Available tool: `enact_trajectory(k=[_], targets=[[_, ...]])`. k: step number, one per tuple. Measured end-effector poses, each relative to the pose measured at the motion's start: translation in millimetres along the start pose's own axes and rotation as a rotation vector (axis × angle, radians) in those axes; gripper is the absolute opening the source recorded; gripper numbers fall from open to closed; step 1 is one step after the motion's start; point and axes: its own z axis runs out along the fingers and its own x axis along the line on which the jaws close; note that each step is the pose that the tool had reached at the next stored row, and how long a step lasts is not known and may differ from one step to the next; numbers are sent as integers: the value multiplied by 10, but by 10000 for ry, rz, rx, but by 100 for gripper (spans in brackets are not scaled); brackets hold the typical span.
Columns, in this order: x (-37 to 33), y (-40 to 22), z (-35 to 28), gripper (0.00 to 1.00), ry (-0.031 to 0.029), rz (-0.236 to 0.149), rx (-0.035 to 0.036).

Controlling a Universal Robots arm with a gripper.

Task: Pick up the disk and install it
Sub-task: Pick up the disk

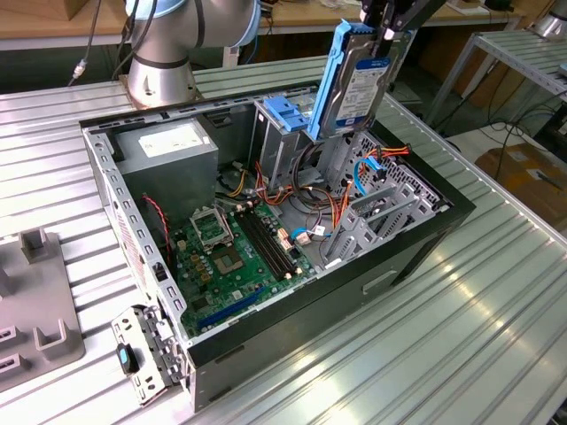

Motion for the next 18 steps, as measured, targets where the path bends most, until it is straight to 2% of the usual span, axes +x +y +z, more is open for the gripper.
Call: enact_trajectory(k=[5, 13, 15, 18], targets=[[138, -12, 4, 35, 11, 0, 1], [145, -13, 3, 35, 13, -1, 1], [183, -16, 4, 35, 13, -1, 1], [185, -16, 4, 35, 12, -1, 1]])
